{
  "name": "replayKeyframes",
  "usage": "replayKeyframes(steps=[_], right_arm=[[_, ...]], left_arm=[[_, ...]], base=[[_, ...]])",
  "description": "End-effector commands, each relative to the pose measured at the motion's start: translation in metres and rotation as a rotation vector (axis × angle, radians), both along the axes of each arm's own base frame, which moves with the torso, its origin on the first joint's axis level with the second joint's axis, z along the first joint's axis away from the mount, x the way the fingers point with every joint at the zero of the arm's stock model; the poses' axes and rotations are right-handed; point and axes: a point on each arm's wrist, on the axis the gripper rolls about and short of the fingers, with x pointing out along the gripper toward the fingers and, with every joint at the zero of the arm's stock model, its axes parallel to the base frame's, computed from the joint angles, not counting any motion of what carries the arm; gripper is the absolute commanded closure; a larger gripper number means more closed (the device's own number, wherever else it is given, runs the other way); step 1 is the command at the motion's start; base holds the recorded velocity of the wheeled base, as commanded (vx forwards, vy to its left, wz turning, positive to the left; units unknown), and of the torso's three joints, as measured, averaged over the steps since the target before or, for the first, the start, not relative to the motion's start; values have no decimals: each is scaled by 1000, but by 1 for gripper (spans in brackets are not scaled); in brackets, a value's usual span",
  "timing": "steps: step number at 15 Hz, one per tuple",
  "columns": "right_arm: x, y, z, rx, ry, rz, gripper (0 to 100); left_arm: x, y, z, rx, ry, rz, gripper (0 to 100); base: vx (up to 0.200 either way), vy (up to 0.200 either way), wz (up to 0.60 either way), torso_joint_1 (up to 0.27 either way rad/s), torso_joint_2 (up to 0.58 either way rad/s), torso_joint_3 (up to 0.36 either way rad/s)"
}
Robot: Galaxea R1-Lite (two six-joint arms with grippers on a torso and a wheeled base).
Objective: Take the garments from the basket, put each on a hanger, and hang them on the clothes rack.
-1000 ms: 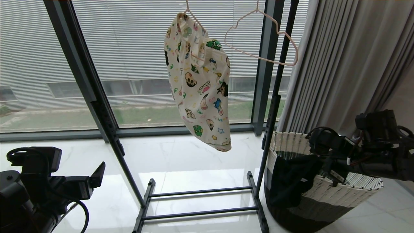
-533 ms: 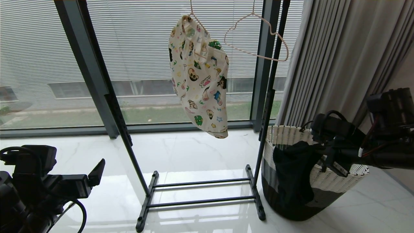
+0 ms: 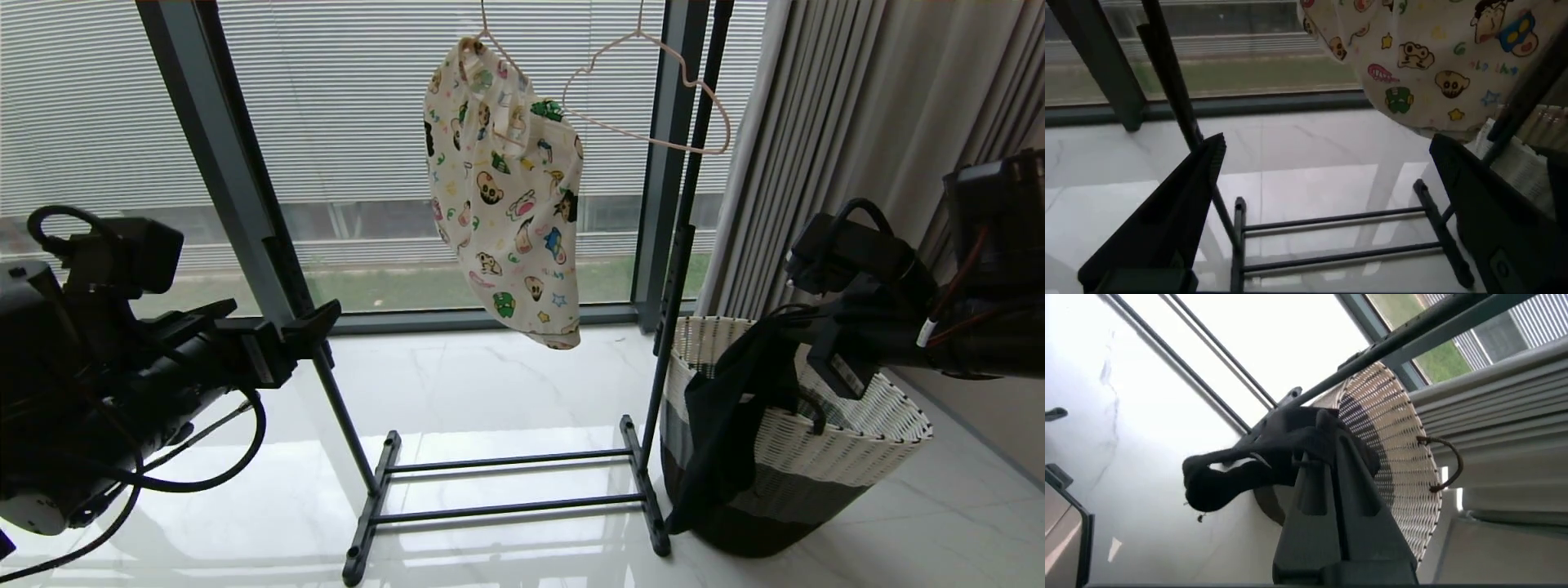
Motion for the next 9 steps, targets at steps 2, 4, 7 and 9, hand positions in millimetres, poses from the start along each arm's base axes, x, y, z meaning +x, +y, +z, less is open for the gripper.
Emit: replayKeyframes(steps=[2,4,7,9], right_arm=[[-4,5,6,22,-14,17,100],[-5,8,13,66,-19,13,100],[-15,11,24,83,-42,43,100],[-21,14,30,89,-50,65,100]], left_arm=[[-28,-61,53,-180,70,-296,0],[-49,-89,22,-142,190,-440,0],[-75,-128,2,-189,327,-591,0],[-89,-156,-15,-133,400,-676,0]], base=[[0,0,0,0,0,0],[0,0,0,0,0,0],[0,0,0,0,0,0],[0,0,0,0,0,0]])
